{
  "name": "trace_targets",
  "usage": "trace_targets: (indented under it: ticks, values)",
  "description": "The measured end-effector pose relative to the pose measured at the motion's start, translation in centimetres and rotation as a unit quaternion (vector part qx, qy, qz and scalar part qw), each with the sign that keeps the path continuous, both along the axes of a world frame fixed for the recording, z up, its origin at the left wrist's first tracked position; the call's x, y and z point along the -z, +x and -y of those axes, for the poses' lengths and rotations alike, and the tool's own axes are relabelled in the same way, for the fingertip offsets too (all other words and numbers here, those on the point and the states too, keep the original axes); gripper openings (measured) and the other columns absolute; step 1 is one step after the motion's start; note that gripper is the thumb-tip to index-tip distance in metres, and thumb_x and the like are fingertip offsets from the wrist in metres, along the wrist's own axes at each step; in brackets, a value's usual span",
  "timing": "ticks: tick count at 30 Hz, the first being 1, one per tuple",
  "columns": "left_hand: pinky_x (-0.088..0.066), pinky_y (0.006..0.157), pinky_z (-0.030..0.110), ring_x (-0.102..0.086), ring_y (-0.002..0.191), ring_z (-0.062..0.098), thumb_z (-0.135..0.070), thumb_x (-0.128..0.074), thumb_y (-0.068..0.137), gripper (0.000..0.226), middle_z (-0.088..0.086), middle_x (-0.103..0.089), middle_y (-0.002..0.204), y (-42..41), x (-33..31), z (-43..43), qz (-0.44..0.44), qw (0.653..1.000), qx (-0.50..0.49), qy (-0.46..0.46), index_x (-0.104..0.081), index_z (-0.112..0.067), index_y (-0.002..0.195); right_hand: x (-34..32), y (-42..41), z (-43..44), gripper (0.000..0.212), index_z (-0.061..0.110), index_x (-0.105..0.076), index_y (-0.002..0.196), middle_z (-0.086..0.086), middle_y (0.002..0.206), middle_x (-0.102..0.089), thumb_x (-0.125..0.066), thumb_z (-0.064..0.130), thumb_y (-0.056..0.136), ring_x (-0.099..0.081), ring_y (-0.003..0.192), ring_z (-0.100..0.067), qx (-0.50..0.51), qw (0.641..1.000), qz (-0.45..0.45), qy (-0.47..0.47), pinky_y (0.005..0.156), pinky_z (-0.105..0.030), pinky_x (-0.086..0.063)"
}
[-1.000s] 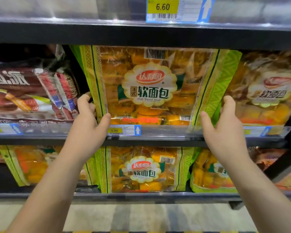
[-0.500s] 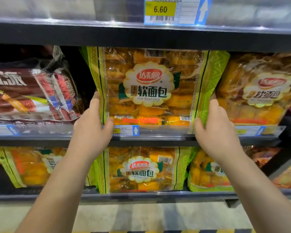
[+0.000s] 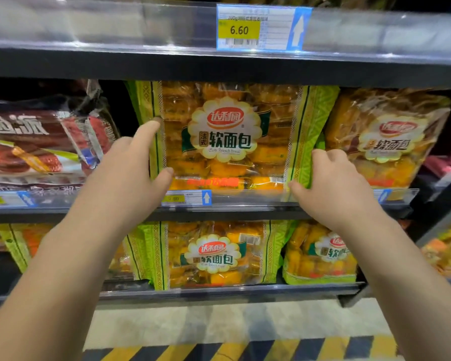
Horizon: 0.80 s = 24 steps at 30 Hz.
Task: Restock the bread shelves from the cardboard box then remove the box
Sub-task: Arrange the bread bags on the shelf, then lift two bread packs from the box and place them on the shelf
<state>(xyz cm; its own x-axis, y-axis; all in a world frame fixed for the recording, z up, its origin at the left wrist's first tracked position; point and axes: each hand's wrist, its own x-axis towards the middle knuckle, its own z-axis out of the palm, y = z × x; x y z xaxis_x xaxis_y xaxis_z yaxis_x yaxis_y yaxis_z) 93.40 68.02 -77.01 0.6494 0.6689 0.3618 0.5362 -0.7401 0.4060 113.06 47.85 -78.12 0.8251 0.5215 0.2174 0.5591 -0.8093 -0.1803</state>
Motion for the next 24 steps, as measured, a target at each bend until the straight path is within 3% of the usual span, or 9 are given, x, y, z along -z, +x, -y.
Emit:
trace_targets:
  ticks: [3, 8, 14, 20, 24]
  values:
    - [-0.052, 0.090, 0.044, -0.054, 0.117, 0.025, -0.040, -0.064, 0.094, 0.079, 0.006, -0.054, 0.133, -1.0, -2.2, 2.1, -0.043, 0.996, 0.050, 0.056, -0.021, -0.040, 0.161, -2.4, -1.6, 0.4, 0.055, 0.015, -0.048, 0.138, -0.012, 0.139, -0.049, -0.059, 0.050, 0.097, -0.054, 0.123, -0.032, -0.024, 0.999, 0.020, -0.040, 0.097, -0.046, -0.049]
    - [-0.044, 0.113, 0.046, -0.038, 0.142, 0.025, -0.048, -0.062, 0.095, 0.081, 0.002, -0.038, 0.156, -2.1, -8.3, 4.4, -0.197, 0.977, 0.067, 0.054, -0.016, -0.041, 0.161, -8.9, -5.0, 1.0, 0.051, 0.024, -0.046, 0.146, -0.001, 0.149, -0.045, -0.059, 0.043, 0.100, -0.044, 0.135, -0.025, -0.148, 0.988, -0.015, -0.047, 0.109, -0.041, -0.041]
    - [-0.025, 0.122, 0.045, -0.023, 0.152, 0.033, -0.061, -0.054, 0.096, 0.090, 0.013, -0.015, 0.166, -6.4, -20.7, 7.8, -0.383, 0.918, 0.061, 0.077, -0.004, -0.028, 0.163, -20.3, -10.5, 2.0, 0.044, 0.019, -0.062, 0.131, -0.006, 0.131, -0.059, -0.072, 0.027, 0.089, -0.058, 0.119, -0.031, -0.254, 0.962, -0.018, -0.099, 0.097, -0.045, -0.048]
    - [-0.019, 0.123, 0.046, -0.020, 0.152, 0.032, -0.059, -0.052, 0.098, 0.074, 0.013, -0.017, 0.166, -10.3, -39.5, 9.6, -0.398, 0.914, 0.057, 0.052, -0.024, -0.027, 0.157, -38.6, -15.6, 3.1, 0.056, 0.020, -0.064, 0.128, -0.009, 0.131, -0.061, -0.084, 0.031, 0.077, -0.061, 0.115, -0.032, -0.290, 0.948, -0.040, -0.126, 0.094, -0.046, -0.048]
    - [-0.020, 0.122, 0.047, -0.024, 0.149, 0.030, -0.062, -0.050, 0.097, 0.065, 0.010, -0.024, 0.161, -13.9, -48.9, 11.6, -0.398, 0.916, 0.046, 0.038, -0.034, -0.028, 0.149, -48.0, -18.9, 5.4, 0.065, 0.016, -0.068, 0.126, -0.013, 0.127, -0.065, -0.092, 0.029, 0.067, -0.065, 0.111, -0.036, -0.303, 0.947, -0.072, -0.076, 0.090, -0.049, -0.054]
